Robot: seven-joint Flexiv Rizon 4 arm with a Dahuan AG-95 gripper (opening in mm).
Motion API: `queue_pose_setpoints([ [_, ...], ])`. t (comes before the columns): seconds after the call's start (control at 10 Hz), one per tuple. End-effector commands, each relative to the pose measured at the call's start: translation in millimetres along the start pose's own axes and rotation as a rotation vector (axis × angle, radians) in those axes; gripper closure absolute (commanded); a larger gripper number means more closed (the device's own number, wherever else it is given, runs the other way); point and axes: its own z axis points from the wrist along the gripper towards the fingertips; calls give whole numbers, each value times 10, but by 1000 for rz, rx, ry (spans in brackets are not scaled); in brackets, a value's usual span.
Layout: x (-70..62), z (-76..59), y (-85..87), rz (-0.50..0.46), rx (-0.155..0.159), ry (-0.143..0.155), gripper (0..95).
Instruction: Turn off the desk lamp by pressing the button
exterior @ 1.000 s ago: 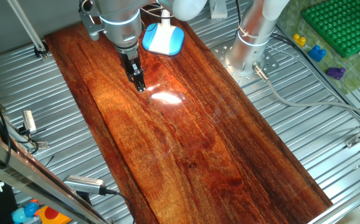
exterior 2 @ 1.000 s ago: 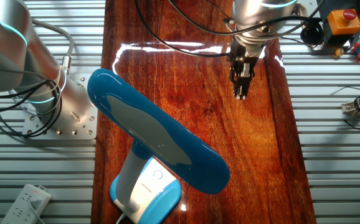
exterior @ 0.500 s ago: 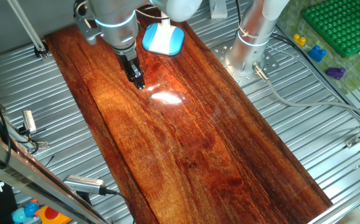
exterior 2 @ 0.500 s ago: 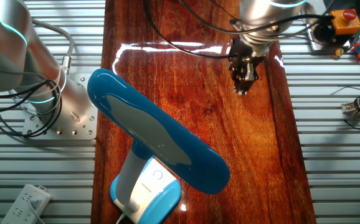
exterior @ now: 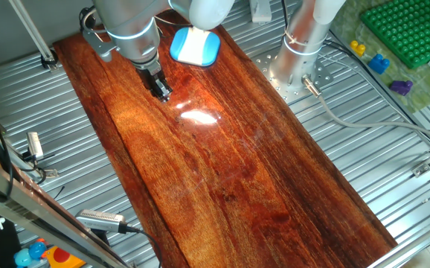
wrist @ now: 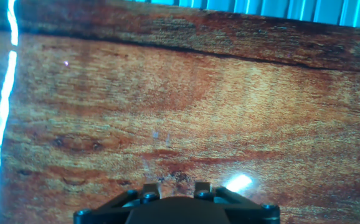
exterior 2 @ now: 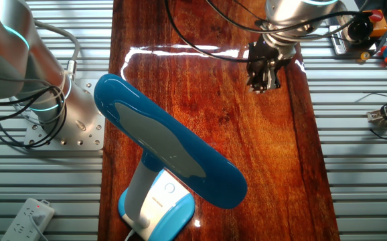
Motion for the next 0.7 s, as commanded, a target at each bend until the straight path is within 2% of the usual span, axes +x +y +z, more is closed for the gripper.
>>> queue_pose_setpoints([
  [0.1, 6, 5, -3, -8, -2, -1, 950],
  [0.4, 6, 5, -3, 4, 9, 4, 950],
  [0.7, 6, 5, -3, 0, 40, 9, 950],
])
